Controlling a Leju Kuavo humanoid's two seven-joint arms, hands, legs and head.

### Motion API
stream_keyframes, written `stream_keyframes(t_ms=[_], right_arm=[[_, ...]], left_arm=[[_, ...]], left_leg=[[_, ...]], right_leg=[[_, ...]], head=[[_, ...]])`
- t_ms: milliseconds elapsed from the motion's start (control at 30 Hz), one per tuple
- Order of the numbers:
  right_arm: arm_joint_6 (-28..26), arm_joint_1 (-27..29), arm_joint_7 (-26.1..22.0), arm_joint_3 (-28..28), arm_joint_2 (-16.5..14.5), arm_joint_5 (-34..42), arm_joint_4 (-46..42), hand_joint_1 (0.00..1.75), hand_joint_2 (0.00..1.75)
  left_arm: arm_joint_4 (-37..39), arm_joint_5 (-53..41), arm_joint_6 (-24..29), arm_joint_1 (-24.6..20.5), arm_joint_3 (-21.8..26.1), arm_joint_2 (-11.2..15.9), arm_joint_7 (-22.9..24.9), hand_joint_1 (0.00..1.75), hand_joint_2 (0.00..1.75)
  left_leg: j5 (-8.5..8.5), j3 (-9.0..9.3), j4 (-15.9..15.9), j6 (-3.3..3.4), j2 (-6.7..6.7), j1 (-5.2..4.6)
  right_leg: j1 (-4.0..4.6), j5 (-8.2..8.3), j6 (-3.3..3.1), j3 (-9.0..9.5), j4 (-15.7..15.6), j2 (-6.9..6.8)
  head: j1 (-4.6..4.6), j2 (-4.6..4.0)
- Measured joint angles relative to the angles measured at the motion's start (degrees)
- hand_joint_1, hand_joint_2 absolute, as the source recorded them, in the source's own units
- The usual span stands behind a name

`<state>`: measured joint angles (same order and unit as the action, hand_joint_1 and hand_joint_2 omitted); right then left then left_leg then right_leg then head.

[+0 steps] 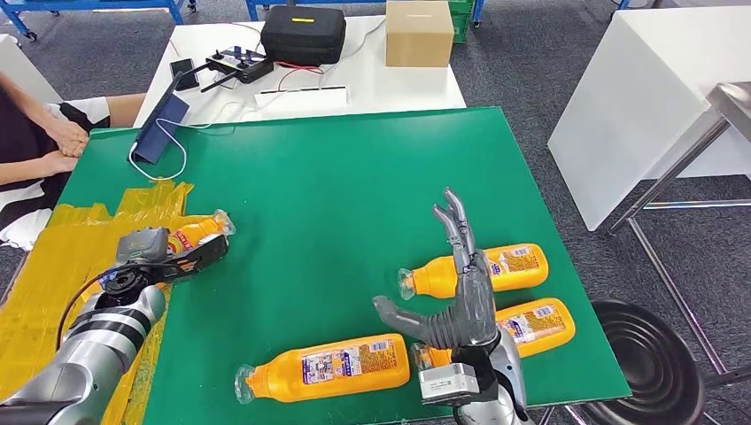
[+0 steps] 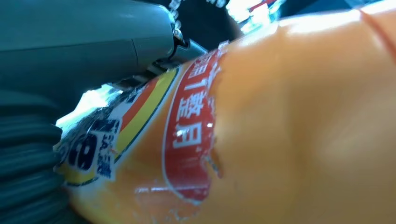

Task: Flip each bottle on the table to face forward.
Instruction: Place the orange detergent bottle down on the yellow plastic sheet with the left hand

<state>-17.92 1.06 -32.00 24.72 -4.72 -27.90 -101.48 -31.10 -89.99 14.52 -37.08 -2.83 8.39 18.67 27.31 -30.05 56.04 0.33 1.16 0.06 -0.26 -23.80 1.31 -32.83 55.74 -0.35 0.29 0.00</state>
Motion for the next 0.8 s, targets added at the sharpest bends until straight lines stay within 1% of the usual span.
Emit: stream_keyframes(t_ms=[167, 533, 600, 667, 800], right_arm=[[0.11, -0.02, 0.32, -0.63, -0.02, -0.26, 0.02, 0.00, 1.75], [0.11, -0.05, 0.44, -0.89, -0.04, -0.28, 0.02, 0.00, 1.75], [0.09, -0.04, 0.45, -0.89, -0.04, -0.32, 0.02, 0.00, 1.75], [-0.02, -0.04, 0.55, -0.89, -0.04, -0.47, 0.03, 0.00, 1.75], [-0.87, 0.00, 0.95, -0.91, -0.03, -1.13, 0.17, 0.00, 1.75]], left_arm=[[3.41, 0.59, 2.33, -1.27, 0.10, 0.65, 1.90, 0.00, 1.75], [5.48, 0.81, 3.10, -2.17, 0.12, 1.09, 2.05, 0.00, 1.75], [5.61, 0.82, 4.01, -2.14, 0.17, 1.12, 1.98, 0.00, 1.75], [5.68, 0.87, 7.06, -1.84, 0.59, 1.12, 1.49, 0.00, 1.75], [4.10, 1.12, 18.49, -0.22, 2.94, 0.94, -1.48, 0.00, 1.75]], left_leg=[[-0.01, 0.02, 0.00, -0.01, -0.05, 0.01], [-0.03, 0.04, 0.00, -0.03, -0.06, 0.02], [-0.03, 0.03, 0.00, -0.03, -0.06, 0.02], [-0.03, 0.03, 0.00, -0.03, -0.05, 0.02], [-0.03, 0.03, 0.00, -0.03, -0.06, 0.02]], right_leg=[[0.01, 0.00, 0.00, 0.02, 0.01, -0.01], [0.01, 0.00, -0.01, 0.03, 0.06, -0.02], [0.01, 0.00, -0.01, 0.03, 0.06, -0.02], [0.02, 0.00, -0.01, 0.02, 0.06, -0.02], [0.02, 0.00, 0.00, 0.00, 0.06, -0.02]], head=[[0.01, 0.00], [0.02, 0.00], [0.01, 0.00], [0.01, 0.00], [0.01, 0.00]])
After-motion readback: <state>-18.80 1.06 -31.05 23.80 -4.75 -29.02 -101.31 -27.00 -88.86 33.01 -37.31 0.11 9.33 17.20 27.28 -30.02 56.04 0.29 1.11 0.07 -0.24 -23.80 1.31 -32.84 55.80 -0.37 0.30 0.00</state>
